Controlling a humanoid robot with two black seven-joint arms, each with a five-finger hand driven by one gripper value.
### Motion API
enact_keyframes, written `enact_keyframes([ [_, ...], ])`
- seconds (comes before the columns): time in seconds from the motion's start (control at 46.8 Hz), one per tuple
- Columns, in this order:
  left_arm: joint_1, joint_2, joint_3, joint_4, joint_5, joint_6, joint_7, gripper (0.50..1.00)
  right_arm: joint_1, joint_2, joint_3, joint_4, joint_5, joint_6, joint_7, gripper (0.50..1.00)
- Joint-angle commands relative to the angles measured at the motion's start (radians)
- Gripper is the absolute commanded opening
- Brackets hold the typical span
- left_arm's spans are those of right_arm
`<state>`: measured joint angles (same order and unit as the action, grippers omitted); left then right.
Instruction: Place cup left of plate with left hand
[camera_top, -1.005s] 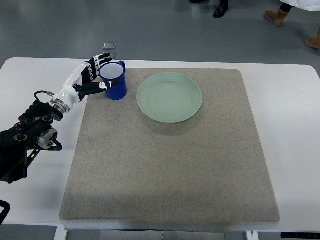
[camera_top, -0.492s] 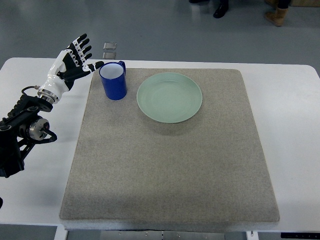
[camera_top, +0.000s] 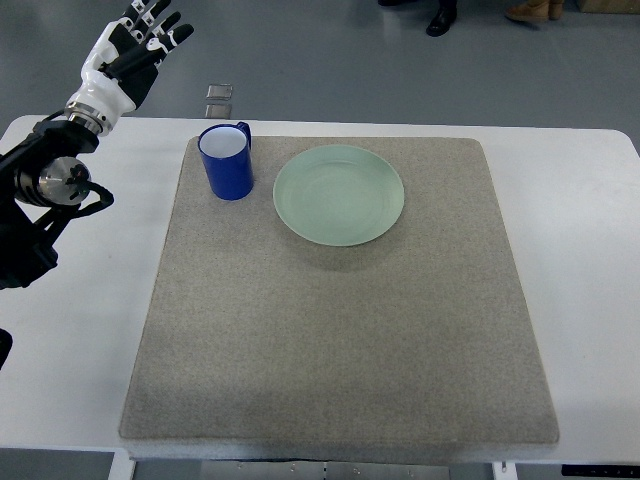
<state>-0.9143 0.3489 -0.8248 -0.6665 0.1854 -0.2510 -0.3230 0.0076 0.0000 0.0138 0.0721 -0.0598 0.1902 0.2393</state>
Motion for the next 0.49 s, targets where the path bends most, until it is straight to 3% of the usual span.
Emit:
enact_keyframes([
  [0.0, -0.034, -0.004, -0.019, 0.005, -0.075, 0.012, 0.057, 0.996, 0.000, 0.000, 0.000, 0.000, 0.000, 0.000, 0.000, 0.932],
  [0.064, -0.052, -0.008, -0.031, 0.011, -0.122, 0.018, 0.091, 0.996, 0.000, 0.000, 0.000, 0.000, 0.000, 0.000, 0.000, 0.932],
  [0.192, -0.077, -0.025, -0.066, 0.051, -0.176, -0.001, 0.088, 0.999, 0.000, 0.000, 0.000, 0.000, 0.000, 0.000, 0.000, 0.932],
  [0.321, -0.077, -0.042, -0.111, 0.073, -0.219, -0.082, 0.085, 0.999, 0.000, 0.000, 0.000, 0.000, 0.000, 0.000, 0.000, 0.932],
  [0.47, -0.071, -0.085, -0.114, 0.149, -0.225, -0.119, 0.078, 0.999, 0.000, 0.000, 0.000, 0.000, 0.000, 0.000, 0.000, 0.932],
])
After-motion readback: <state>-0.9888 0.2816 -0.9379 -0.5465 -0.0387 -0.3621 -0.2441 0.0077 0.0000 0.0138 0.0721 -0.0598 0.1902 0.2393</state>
